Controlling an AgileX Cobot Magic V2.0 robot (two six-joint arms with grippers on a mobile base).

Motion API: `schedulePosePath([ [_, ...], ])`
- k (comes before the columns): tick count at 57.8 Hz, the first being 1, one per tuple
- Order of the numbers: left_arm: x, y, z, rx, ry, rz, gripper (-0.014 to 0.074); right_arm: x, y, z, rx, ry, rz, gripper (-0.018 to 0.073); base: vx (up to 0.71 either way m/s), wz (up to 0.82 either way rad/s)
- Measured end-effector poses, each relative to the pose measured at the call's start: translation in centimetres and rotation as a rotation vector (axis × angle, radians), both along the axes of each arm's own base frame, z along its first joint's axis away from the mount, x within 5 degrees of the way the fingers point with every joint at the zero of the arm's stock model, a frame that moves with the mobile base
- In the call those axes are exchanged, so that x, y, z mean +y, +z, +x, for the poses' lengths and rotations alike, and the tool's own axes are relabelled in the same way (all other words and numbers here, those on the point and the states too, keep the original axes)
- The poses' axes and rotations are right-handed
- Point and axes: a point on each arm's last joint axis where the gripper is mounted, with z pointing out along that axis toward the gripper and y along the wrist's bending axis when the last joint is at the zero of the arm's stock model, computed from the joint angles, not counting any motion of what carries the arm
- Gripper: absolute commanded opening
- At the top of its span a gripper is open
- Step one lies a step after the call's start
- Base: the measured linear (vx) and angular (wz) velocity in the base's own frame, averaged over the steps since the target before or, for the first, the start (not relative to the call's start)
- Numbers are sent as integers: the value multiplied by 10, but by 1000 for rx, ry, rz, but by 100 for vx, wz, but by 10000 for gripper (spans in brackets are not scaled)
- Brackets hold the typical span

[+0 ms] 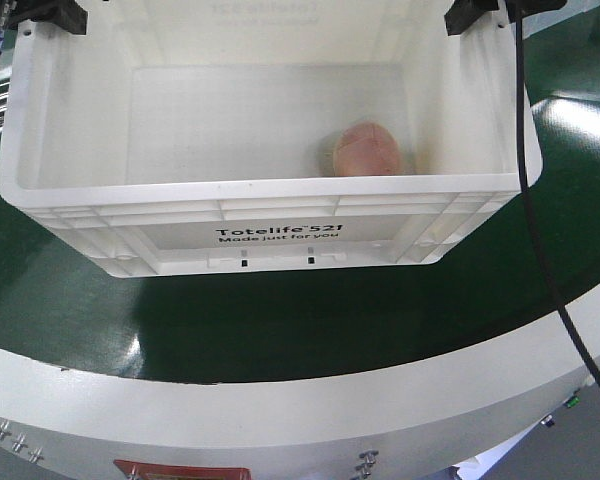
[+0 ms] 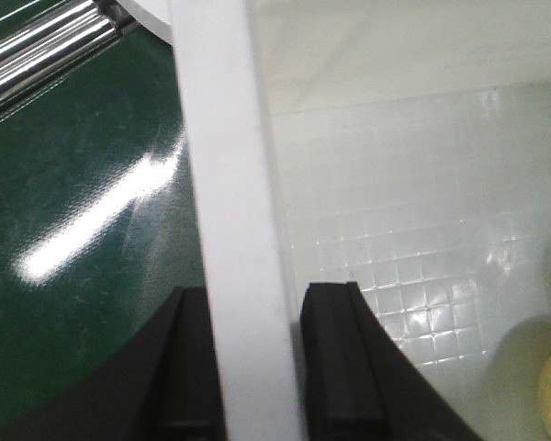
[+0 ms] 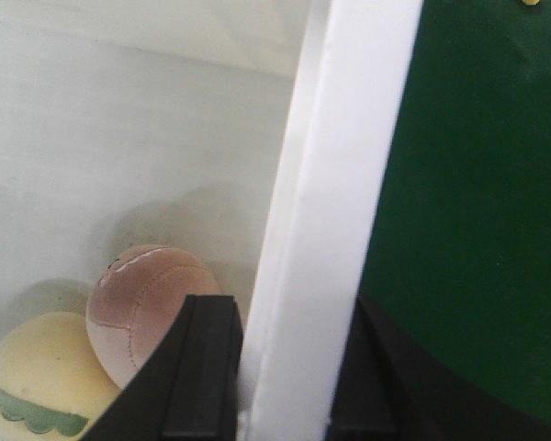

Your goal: Place moving items into box and shelve

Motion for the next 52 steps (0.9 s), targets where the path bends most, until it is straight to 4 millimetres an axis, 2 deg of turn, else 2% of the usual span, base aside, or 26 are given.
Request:
schedulePosePath([
  [52, 0, 0, 0, 1, -2, -3, 0, -1, 0, 0, -1, -2, -1, -5, -2, 8],
])
